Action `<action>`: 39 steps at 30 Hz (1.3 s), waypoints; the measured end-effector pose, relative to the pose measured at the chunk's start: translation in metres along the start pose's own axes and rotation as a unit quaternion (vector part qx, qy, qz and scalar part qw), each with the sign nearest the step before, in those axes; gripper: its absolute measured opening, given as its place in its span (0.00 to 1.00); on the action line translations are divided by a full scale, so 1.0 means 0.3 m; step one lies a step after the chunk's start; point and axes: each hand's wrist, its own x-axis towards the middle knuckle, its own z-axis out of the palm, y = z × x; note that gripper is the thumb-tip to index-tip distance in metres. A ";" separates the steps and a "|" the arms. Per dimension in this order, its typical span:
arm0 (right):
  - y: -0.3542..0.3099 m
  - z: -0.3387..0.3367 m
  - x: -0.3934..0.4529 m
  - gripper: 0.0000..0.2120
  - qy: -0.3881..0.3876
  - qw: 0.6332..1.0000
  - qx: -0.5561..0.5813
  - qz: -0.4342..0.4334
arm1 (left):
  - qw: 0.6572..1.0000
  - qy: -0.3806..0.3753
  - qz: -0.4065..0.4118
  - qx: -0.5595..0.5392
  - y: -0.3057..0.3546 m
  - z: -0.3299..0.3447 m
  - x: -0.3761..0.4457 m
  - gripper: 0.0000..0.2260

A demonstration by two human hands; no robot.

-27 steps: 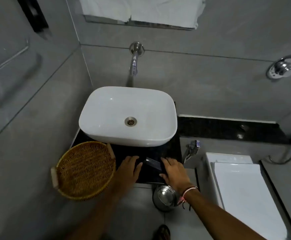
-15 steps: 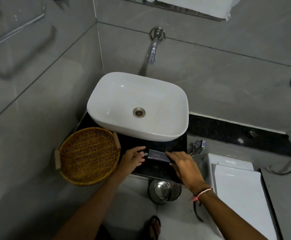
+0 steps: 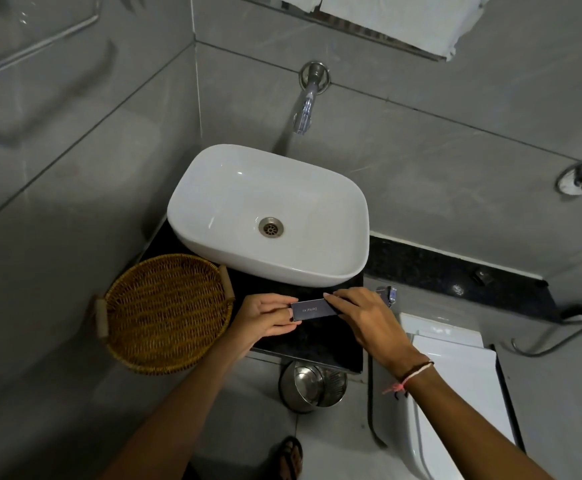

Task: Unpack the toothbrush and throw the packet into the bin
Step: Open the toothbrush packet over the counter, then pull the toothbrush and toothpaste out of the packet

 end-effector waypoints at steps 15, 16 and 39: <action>-0.010 -0.128 0.010 0.29 -0.018 0.987 -0.150 -0.049 | 0.974 0.070 -0.066 -0.204 -0.063 0.056 0.037 0.13; -0.015 -0.139 0.013 0.29 -0.020 0.987 -0.155 -0.049 | 0.966 0.069 -0.080 -0.237 -0.068 0.054 0.038 0.12; -0.157 -0.296 0.086 0.22 -0.089 0.956 -0.271 -0.065 | 0.951 0.043 -0.127 -0.280 -0.115 0.031 0.013 0.15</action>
